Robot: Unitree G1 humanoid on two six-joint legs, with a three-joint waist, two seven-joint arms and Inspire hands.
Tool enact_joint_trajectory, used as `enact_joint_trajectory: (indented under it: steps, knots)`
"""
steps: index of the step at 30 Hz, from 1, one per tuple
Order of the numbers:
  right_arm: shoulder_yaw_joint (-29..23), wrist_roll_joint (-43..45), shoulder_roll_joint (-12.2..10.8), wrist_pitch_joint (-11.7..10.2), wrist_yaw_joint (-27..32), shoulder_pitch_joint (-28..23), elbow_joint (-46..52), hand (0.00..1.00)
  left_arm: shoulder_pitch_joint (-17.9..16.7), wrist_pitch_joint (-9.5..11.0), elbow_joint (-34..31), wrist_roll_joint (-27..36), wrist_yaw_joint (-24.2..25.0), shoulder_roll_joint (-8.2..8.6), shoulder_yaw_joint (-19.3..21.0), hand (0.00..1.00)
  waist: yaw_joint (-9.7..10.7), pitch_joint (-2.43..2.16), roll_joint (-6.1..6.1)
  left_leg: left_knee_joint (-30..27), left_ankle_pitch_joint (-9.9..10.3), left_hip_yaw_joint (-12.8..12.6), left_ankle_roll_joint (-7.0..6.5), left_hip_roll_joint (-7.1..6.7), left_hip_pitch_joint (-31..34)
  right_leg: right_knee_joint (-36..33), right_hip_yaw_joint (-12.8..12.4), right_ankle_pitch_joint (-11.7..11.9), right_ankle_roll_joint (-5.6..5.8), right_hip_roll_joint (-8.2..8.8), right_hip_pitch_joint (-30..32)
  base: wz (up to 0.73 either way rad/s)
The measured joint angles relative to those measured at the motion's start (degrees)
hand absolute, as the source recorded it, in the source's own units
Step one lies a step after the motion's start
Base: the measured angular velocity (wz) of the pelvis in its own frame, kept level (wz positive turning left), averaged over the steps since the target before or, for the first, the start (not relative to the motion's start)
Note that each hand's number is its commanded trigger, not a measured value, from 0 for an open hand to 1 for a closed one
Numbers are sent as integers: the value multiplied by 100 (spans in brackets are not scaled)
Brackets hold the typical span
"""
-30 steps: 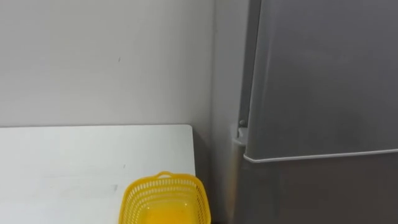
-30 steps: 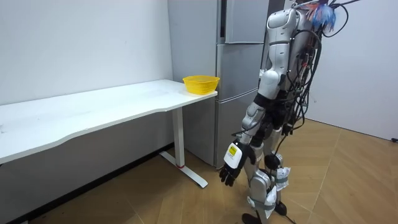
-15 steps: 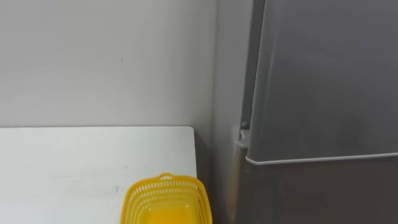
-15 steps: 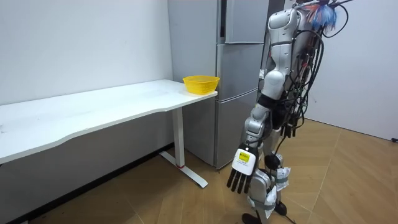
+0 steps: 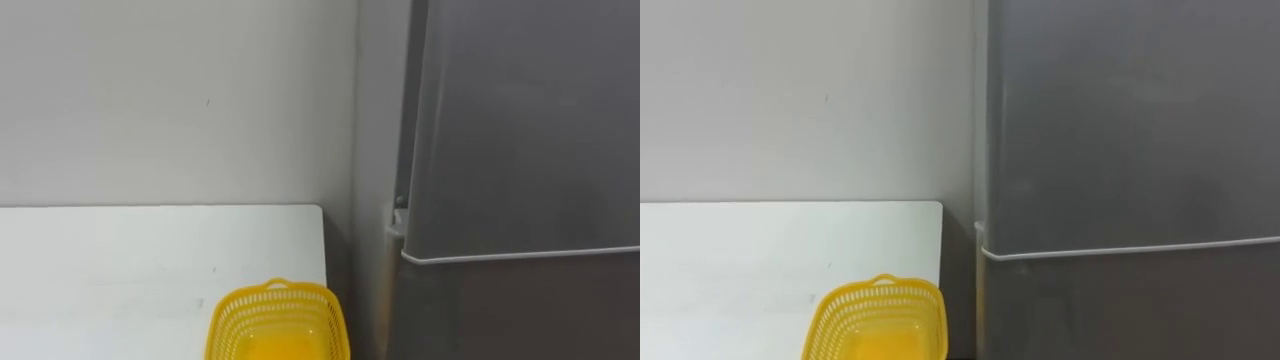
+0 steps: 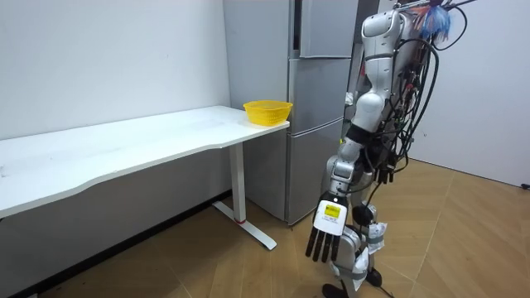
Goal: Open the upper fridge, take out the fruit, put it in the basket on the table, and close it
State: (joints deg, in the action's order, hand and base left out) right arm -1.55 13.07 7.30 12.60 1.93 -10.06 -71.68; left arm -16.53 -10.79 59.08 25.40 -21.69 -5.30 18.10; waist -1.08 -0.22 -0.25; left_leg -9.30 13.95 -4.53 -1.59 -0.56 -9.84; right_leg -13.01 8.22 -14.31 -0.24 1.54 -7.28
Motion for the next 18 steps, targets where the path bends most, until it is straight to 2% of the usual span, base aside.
enact_joint_trajectory:
  steps: [2, 5, 8, 10, 11, 12, 14, 15, 18]
  knots:
    - [-220, -9, 0, -6, 40, 2, 0, 0, 55, 90, -304, 494, -204, 3, 254, 0, -94, -2, 22, -4, 0, -1, 0, -5, -7, 10, -6, 14, -3, 4, -3, 0]
    - [-267, -18, 35, -65, 117, 29, 21, 0, 84, 286, -455, 763, -429, -3, 486, 0, -146, -4, 59, -3, -1, 0, -1, -4, 2, 17, 0, 28, -1, -5, 1, 0]
    - [-316, -26, 62, -164, 181, 39, 66, 0, 121, 449, -967, 1176, -936, -6, 769, 0, -208, -13, 89, -1, -1, -3, -1, -12, 0, 11, -8, 30, -1, -8, 8, 0]
    - [-311, -21, 78, -223, 208, 62, 112, 0, 111, 621, -1592, 1583, -1390, -13, 881, 0, -247, -20, 105, -20, -1, 5, -1, -14, 26, 9, 6, 30, -1, -8, 16, 2]
    - [-314, -20, 78, -253, 223, 58, 140, 0, 94, 636, -1834, 1666, -1523, -13, 887, 0, -255, -20, 104, -20, -1, 13, -1, -16, 38, 10, 0, 30, -1, -7, 26, 6]
    - [-324, 9, 92, -311, 235, 48, 222, 0, 72, 736, -2266, 1688, -1742, -15, 891, 0, -262, -18, 99, -20, -1, 35, -1, -17, 62, 14, -1, 30, -1, -8, 44, 5]
    - [-321, 60, 134, -456, 303, 18, 301, 0, 128, 1084, -2886, 1488, -2182, -39, 954, 0, -301, -22, 104, -18, -1, 42, -1, -20, 67, 16, 35, 31, -1, -8, 50, 0]
    - [-321, 80, 138, -498, 322, -15, 315, 0, 148, 1165, -2996, 1459, -2282, -52, 970, 0, -307, -26, 111, -17, -1, 43, -1, -21, 66, 17, 40, 31, -1, -7, 48, 0]
    - [-314, 84, 124, -618, 442, -63, 310, 0, 132, 1412, -3897, 1187, -2814, -60, 1010, 0, -376, -38, 119, 2, -1, 44, -1, -22, 46, 43, 27, 32, -1, -18, 60, 0]
